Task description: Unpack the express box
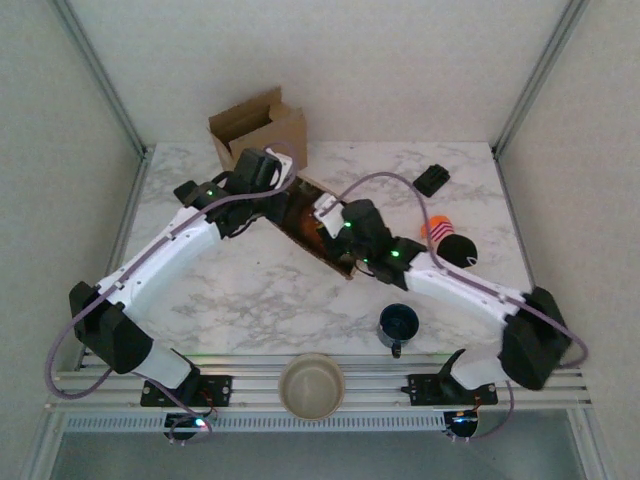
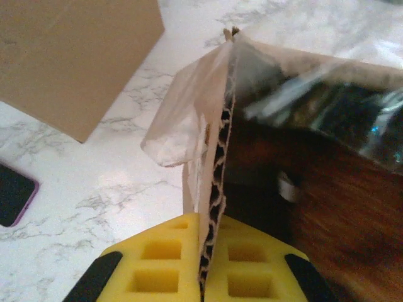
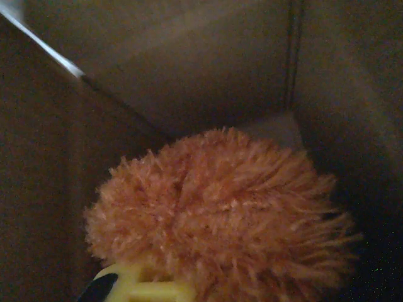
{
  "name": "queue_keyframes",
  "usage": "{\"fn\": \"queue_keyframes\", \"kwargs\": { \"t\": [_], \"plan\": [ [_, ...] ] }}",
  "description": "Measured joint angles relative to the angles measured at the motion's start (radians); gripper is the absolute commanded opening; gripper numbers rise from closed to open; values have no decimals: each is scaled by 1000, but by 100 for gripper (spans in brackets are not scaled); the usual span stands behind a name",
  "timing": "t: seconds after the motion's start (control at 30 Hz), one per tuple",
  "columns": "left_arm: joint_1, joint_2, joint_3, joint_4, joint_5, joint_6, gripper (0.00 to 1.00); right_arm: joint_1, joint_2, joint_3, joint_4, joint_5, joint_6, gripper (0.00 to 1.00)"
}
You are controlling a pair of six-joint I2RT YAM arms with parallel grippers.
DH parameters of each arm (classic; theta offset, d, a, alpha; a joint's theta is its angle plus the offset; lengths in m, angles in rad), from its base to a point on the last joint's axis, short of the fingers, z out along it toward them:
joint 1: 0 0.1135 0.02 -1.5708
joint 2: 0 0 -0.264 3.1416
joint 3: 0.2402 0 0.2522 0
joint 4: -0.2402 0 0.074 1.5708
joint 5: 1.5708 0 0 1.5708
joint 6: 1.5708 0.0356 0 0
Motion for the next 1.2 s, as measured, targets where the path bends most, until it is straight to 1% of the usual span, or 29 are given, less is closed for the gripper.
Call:
{"fn": "queue_keyframes", "kwargs": {
  "t": [0.07, 0.17, 0.27, 0.37, 0.43, 0.5, 0.57, 0.63, 0.73, 0.87, 0.93, 1.07, 1.2],
  "plan": [
    [7, 5, 0, 10, -12, -17, 0, -1, -74, -21, 68, -56, 28, 0],
    [11, 19, 0, 11, -24, -39, 0, -1, -138, -43, 160, -99, 74, 0],
    [16, 32, 0, 9, -30, -60, 0, -1, -179, -50, 229, -106, 121, 0],
    [28, 37, 0, 0, -31, -89, 0, -1, -216, -47, 273, -78, 151, 0],
    [41, 38, 0, -13, -31, -117, 0, -3, -228, -14, 261, -43, 161, 0],
    [57, 38, 0, -37, -31, -151, 0, -13, -225, 60, 219, -10, 165, 0],
    [73, 38, 0, -72, -31, -188, 0, -40, -206, 184, 136, 21, 169, 0],
    [81, 38, 0, -105, -30, -219, 0, -86, -170, 333, 51, 45, 169, 0],
    [85, 25, -18, -140, -26, -262, 0, -181, -103, 532, -70, 65, 169, 0],
    [90, -11, -45, -196, -15, -302, 0, -305, 24, 726, -243, 67, 144, 0],
    [100, -30, -55, -219, -8, -316, 0, -351, 124, 815, -348, 58, 104, 0],
    [136, -45, -88, -239, 6, -340, 0, -405, 349, 943, -515, 7, 21, 0],
    [179, -50, -98, -237, 13, -359, 0, -439, 567, 991, -632, -41, -42, 0]
  ]
}}
